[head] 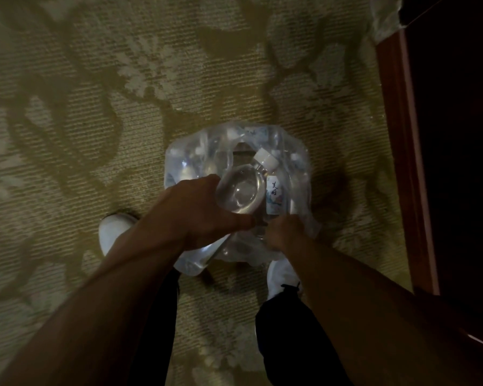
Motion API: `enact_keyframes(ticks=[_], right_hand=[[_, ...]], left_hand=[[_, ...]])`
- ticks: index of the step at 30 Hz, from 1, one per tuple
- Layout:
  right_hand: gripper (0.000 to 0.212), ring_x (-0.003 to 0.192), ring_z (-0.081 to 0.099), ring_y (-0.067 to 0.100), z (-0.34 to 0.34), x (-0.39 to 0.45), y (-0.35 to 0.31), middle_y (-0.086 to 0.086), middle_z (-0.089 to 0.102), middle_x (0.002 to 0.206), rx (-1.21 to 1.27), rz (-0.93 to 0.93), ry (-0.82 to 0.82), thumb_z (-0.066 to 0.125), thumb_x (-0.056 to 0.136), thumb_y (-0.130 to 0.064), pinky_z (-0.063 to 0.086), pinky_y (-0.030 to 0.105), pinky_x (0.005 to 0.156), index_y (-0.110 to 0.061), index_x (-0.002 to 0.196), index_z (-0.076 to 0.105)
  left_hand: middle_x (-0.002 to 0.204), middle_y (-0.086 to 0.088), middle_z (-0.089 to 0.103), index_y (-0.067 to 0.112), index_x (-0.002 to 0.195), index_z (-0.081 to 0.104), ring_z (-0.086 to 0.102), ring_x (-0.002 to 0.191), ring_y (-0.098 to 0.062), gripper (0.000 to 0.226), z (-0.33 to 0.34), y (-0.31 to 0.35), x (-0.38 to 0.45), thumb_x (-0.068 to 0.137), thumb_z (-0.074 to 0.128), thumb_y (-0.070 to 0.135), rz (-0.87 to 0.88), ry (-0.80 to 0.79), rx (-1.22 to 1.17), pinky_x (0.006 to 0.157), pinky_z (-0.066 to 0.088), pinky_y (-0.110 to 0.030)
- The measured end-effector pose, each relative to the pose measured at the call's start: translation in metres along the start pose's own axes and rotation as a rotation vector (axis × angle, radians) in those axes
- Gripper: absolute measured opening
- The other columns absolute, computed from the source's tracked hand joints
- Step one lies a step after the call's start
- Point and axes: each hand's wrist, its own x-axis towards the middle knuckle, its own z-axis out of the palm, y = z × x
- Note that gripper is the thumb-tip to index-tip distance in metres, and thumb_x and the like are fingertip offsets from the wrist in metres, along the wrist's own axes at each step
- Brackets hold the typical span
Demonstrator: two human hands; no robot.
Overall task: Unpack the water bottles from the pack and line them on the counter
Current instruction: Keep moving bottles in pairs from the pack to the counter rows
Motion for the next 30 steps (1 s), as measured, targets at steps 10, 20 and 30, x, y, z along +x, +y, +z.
enact_keyframes(ticks=[10,20,30], right_hand=[[0.041,0.103,0.064,0.012,0.023,0.007,-0.009,0.015,0.064,0.126,0.279,0.062,0.094,0.055,0.095,-0.033,0.047,0.025,0.093,-0.005,0.122,0.067],[0.067,0.115,0.061,0.026,-0.027,-0.043,0.0,0.009,0.063,0.123,0.344,-0.083,0.313,0.061,0.082,-0.07,0.046,0.032,0.087,-0.014,0.12,0.062],[0.048,0.072,0.075,0.021,-0.101,-0.143,0.03,0.007,0.076,0.092,1.531,-0.221,0.153,0.068,0.084,-0.052,0.062,0.034,0.059,-0.014,0.113,0.069]], left_hand=[[0.115,0.006,0.064,0.025,0.125,0.056,0.058,0.101,-0.016,0.071,0.002,-0.009,0.004,0.07,0.071,0.067,-0.004,0.005,0.043,0.086,0.045,-0.032],[0.11,0.004,0.059,0.022,0.132,0.046,0.057,0.096,-0.017,0.074,0.012,-0.004,-0.002,0.076,0.072,0.063,-0.078,0.059,-0.235,0.07,0.043,-0.03],[0.094,0.004,0.079,0.027,0.106,0.071,0.076,0.088,-0.017,0.044,0.021,0.035,-0.05,0.081,0.07,0.063,-0.081,0.213,-0.903,0.091,0.058,-0.046]])
